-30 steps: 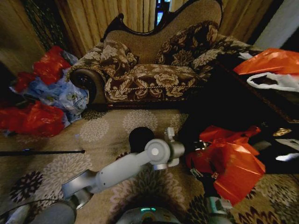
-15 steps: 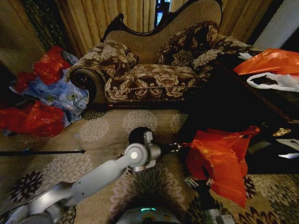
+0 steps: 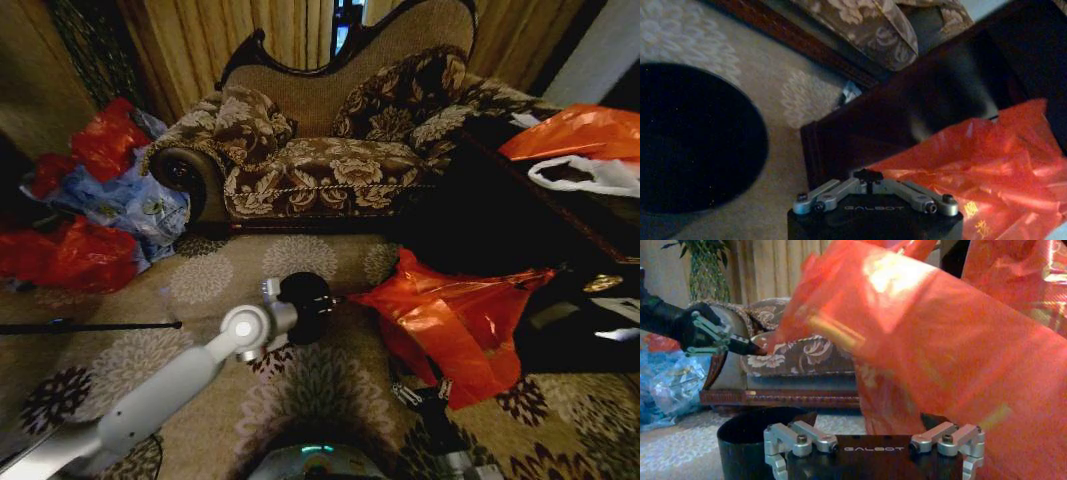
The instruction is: Place a garbage bag over the trash bin.
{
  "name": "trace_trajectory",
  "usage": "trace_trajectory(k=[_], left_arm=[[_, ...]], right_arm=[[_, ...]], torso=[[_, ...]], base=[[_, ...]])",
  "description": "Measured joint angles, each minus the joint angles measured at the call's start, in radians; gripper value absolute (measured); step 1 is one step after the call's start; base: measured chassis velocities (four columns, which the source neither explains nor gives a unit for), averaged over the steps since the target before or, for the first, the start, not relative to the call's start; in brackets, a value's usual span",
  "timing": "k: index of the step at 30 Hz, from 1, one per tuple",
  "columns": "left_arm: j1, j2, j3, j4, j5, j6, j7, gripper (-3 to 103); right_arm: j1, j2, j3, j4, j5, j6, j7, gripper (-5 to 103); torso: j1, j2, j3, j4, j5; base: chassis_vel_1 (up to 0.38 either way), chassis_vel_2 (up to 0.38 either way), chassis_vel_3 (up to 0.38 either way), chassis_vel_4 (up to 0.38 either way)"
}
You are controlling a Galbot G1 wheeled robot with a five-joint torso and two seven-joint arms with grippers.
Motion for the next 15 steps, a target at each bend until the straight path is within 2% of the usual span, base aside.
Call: trace_trajectory(k=[4, 7, 8, 11, 12, 15], left_arm=[[0.055, 0.029, -0.067, -0.005, 0.022, 0.005, 0.031, 0], [0.101, 0.049, -0.123, 0.008, 0.100, 0.003, 0.072, 0], [0.101, 0.049, -0.123, 0.008, 0.100, 0.003, 0.072, 0], [0.142, 0.080, -0.165, 0.023, 0.204, -0.006, 0.136, 0], [0.142, 0.080, -0.165, 0.023, 0.204, -0.006, 0.136, 0], [0.182, 0.134, -0.194, 0.016, 0.252, -0.018, 0.193, 0]], right_arm=[[-0.007, -0.002, 0.001, -0.015, 0.001, 0.023, -0.015, 100], [-0.012, -0.008, 0.004, -0.027, 0.003, 0.038, -0.022, 100], [-0.012, -0.008, 0.004, -0.027, 0.003, 0.038, -0.022, 100], [-0.013, -0.018, 0.013, -0.031, 0.019, 0.046, -0.023, 100], [-0.013, -0.018, 0.013, -0.031, 0.019, 0.046, -0.023, 100], [-0.012, -0.022, 0.022, -0.038, 0.034, 0.050, -0.023, 100]], torso=[[0.000, 0.000, 0.000, 0.0000, 0.0000], [0.000, 0.000, 0.000, -0.0001, 0.0000], [0.000, 0.000, 0.000, -0.0001, 0.0000], [0.000, 0.000, 0.000, -0.0001, -0.0002], [0.000, 0.000, 0.000, -0.0001, -0.0002], [0.000, 0.000, 0.000, 0.0001, 0.0002]], base=[[0.000, 0.000, 0.000, 0.000], [0.000, 0.000, 0.000, 0.000], [0.000, 0.000, 0.000, 0.000], [0.000, 0.000, 0.000, 0.000], [0.000, 0.000, 0.000, 0.000], [0.000, 0.000, 0.000, 0.000]])
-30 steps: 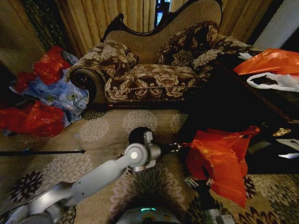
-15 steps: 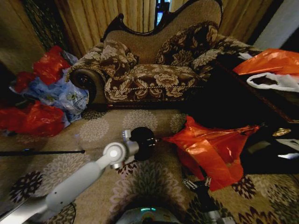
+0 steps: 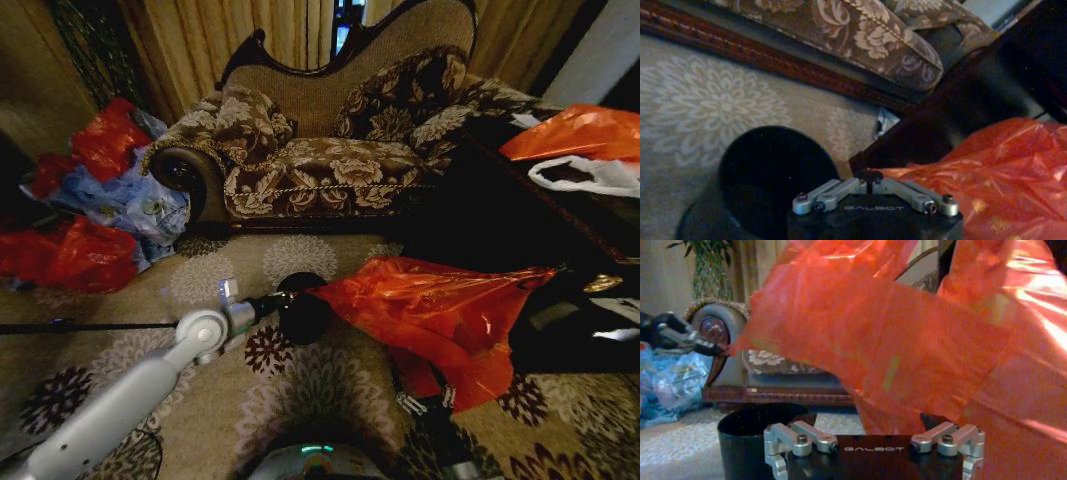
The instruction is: Place a garbage bag over the trash bin.
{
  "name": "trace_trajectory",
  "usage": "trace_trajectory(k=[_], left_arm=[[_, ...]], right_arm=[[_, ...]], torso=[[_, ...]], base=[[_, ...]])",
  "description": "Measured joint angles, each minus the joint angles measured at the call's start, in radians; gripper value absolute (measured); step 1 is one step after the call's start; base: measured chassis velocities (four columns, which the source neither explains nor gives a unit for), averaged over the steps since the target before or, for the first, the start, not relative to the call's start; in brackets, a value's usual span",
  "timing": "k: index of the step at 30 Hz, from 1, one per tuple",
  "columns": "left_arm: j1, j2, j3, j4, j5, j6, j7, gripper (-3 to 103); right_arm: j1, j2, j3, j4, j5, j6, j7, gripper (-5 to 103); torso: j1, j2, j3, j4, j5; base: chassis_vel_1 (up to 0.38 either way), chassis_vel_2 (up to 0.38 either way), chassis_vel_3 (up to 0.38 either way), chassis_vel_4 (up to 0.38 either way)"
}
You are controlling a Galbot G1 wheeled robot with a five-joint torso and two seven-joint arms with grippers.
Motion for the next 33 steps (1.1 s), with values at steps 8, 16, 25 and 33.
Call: trace_trajectory(k=[8, 16, 25, 33], left_arm=[[0.024, 0.056, -0.024, 0.025, 0.066, -0.005, 0.050, 0], [0.045, 0.085, -0.090, 0.053, 0.077, -0.019, 0.084, 0], [-0.023, 0.089, -0.080, 0.001, 0.068, -0.037, 0.079, 0], [0.049, 0.147, -0.191, 0.043, 0.074, -0.041, 0.115, 0]], right_arm=[[0.003, -0.006, 0.015, -0.010, 0.029, 0.012, 0.002, 100], [0.000, -0.015, 0.026, -0.016, 0.046, 0.024, 0.004, 100], [-0.001, -0.036, 0.020, 0.062, 0.066, -0.010, 0.039, 100], [-0.022, -0.037, 0.021, 0.056, 0.068, 0.007, 0.033, 100]], torso=[[0.000, 0.000, 0.000, -0.0002, -0.0002], [0.000, 0.000, 0.000, 0.0000, -0.0001], [0.000, 0.000, 0.000, -0.0002, 0.0000], [0.000, 0.000, 0.000, -0.0001, -0.0002]], base=[[0.000, 0.000, 0.000, 0.000], [0.000, 0.000, 0.000, 0.000], [0.000, 0.000, 0.000, 0.000], [0.000, 0.000, 0.000, 0.000]])
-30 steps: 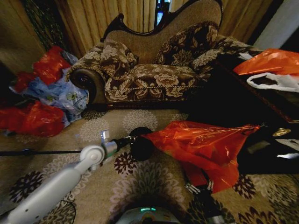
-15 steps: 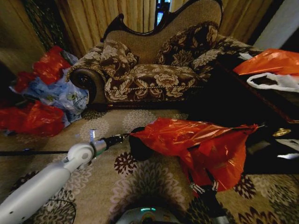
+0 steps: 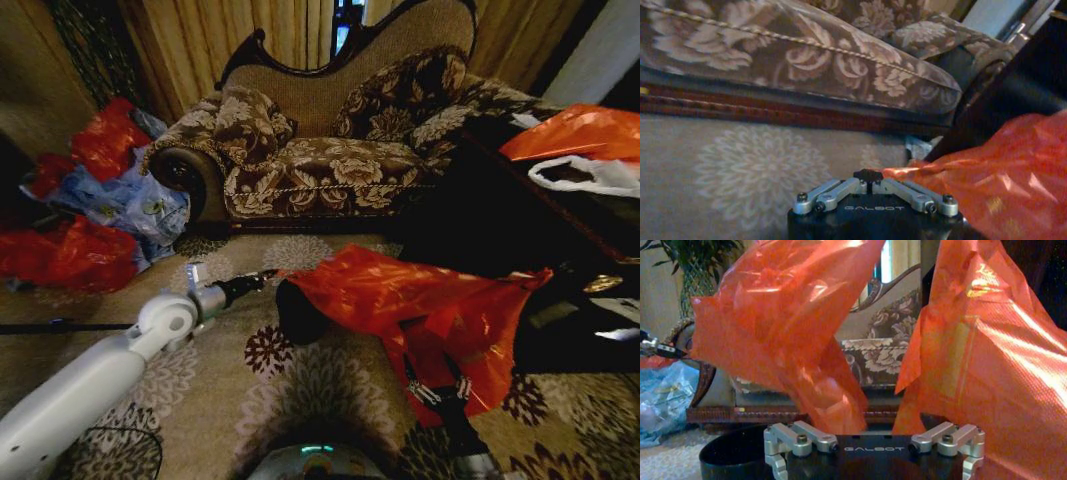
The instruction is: Place a garbage bag over the trash bin.
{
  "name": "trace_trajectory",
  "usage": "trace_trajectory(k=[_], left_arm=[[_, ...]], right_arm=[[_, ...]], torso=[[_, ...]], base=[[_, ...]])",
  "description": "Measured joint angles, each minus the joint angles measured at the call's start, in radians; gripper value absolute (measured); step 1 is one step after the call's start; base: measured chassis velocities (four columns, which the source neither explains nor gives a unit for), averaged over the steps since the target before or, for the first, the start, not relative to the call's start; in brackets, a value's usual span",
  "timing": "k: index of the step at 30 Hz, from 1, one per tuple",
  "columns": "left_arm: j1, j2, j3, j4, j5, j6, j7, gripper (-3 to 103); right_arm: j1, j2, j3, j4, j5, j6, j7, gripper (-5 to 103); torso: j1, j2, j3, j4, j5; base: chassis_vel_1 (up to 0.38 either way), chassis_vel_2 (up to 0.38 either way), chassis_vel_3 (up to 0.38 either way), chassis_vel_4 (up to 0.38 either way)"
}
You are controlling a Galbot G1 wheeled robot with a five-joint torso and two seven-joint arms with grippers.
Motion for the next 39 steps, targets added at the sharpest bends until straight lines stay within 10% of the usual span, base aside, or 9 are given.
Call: trace_trajectory(k=[21, 39], left_arm=[[-0.046, 0.001, -0.009, -0.135, -0.045, -0.013, 0.025, 0], [-0.101, -0.048, 0.065, -0.207, -0.057, -0.019, -0.028, 0]], right_arm=[[0.085, -0.107, -0.055, 0.149, 0.037, -0.157, 0.103, 103], [0.303, -0.376, -0.152, 0.342, 0.297, -0.407, 0.254, 57]], torso=[[0.000, 0.000, 0.000, -0.0001, 0.0002], [0.000, 0.000, 0.000, -0.0002, -0.0002]], base=[[0.000, 0.000, 0.000, 0.000], [0.000, 0.000, 0.000, 0.000]])
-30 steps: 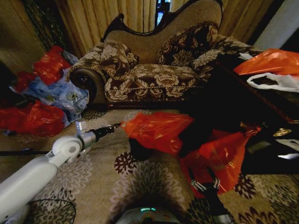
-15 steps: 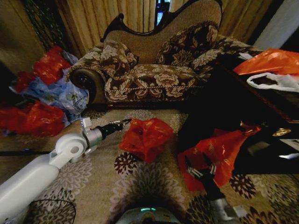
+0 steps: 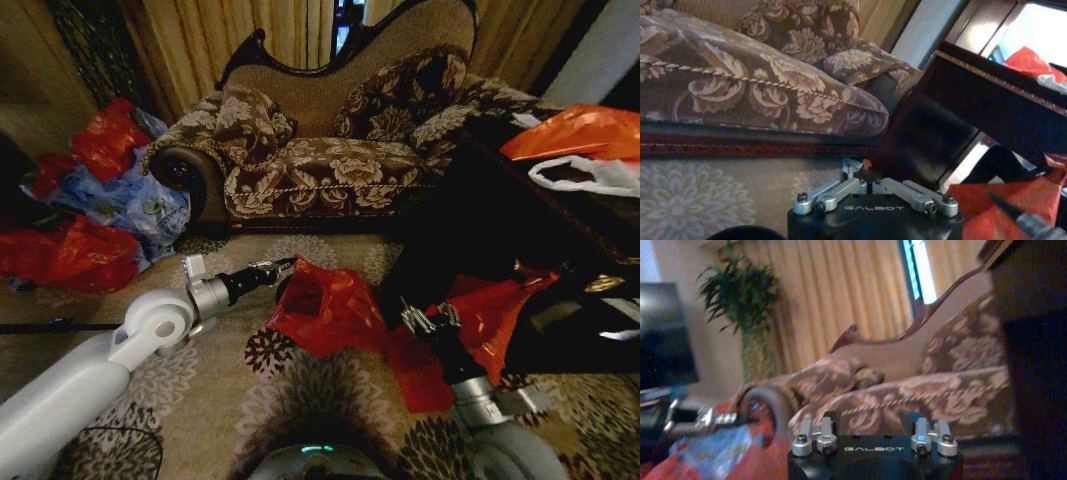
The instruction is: Place a garbage bag over the trash bin.
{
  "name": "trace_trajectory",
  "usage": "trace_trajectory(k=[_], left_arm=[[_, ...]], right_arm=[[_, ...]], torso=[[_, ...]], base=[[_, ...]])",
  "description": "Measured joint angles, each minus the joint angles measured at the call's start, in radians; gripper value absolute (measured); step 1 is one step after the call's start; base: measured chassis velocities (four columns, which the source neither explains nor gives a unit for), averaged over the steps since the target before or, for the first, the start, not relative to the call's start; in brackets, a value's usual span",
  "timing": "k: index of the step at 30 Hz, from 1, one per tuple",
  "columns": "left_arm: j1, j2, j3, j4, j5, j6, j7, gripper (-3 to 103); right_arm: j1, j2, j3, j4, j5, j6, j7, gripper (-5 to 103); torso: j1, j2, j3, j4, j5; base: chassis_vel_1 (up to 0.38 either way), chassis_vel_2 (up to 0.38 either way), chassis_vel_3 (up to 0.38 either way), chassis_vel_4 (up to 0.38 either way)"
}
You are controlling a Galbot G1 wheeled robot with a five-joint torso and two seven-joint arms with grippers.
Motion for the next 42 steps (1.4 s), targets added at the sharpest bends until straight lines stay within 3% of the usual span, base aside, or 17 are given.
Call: trace_trajectory(k=[2, 4, 7, 13, 15, 17, 20, 24, 35, 40, 42], left_arm=[[0.005, -0.006, 0.003, -0.010, -0.001, -0.004, -0.014, 0], [0.010, -0.008, 0.002, -0.015, -0.002, -0.006, -0.024, 0], [0.028, -0.019, 0.004, -0.027, -0.001, -0.013, -0.047, 0], [0.036, -0.029, 0.029, -0.035, 0.015, -0.014, -0.049, 0], [0.023, -0.042, 0.064, -0.035, 0.024, -0.014, -0.062, 0], [0.010, -0.051, 0.091, -0.033, 0.026, -0.015, -0.077, 0], [-0.056, -0.083, 0.186, -0.023, 0.019, -0.026, -0.146, 0], [-0.116, -0.108, 0.249, -0.010, 0.008, -0.028, -0.182, 0], [-0.373, -0.261, 0.487, 0.077, -0.044, -0.024, -0.281, 0], [-0.445, -0.313, 0.573, 0.111, -0.049, -0.024, -0.295, 0], [-0.511, -0.378, 0.648, 0.150, -0.049, -0.024, -0.296, 0]], right_arm=[[0.040, -0.028, -0.057, -0.040, -0.014, -0.003, -0.014, 48], [0.056, -0.038, -0.089, -0.049, -0.018, -0.006, -0.015, 48], [0.096, -0.073, -0.210, -0.053, -0.013, -0.032, -0.015, 37], [0.133, -0.124, -0.297, -0.082, -0.010, -0.037, -0.020, 20], [0.161, -0.137, -0.315, -0.103, 0.001, -0.037, -0.023, 13], [0.175, -0.138, -0.319, -0.113, 0.007, -0.037, -0.023, 13], [0.232, -0.139, -0.325, -0.154, 0.041, -0.037, -0.030, 2], [0.250, -0.138, -0.325, -0.163, 0.060, -0.037, -0.033, 1], [0.331, -0.107, -0.403, -0.174, 0.092, -0.057, -0.019, 0], [0.337, -0.117, -0.390, -0.153, 0.107, -0.070, -0.007, 0], [0.287, -0.117, -0.346, -0.124, 0.101, -0.075, 0.012, 0]], torso=[[0.000, 0.000, 0.000, 0.0002, 0.0006], [0.000, 0.000, 0.000, 0.0002, 0.0006], [0.000, 0.000, 0.000, 0.0002, 0.0000], [0.000, 0.000, 0.000, 0.0002, 0.0003], [0.000, 0.000, 0.000, 0.0003, 0.0003], [0.000, 0.000, 0.000, 0.0003, 0.0003], [0.000, 0.000, 0.000, 0.0003, 0.0005], [0.000, 0.000, 0.000, 0.0003, 0.0004], [0.000, 0.000, 0.000, 0.0002, 0.0005], [0.000, 0.000, 0.000, 0.0010, 0.0005], [0.000, 0.000, 0.000, 0.0000, -0.0002]], base=[[0.000, 0.000, 0.000, 0.000], [0.000, 0.000, 0.000, 0.000], [0.000, 0.000, 0.000, 0.000], [0.000, 0.000, 0.000, 0.000], [0.000, 0.000, 0.000, 0.000], [0.000, 0.000, 0.000, 0.000], [0.000, 0.000, 0.000, 0.000], [0.000, 0.000, 0.000, 0.000], [0.000, 0.000, 0.000, 0.000], [0.000, 0.000, 0.000, 0.000], [0.000, 0.000, 0.000, 0.000]])
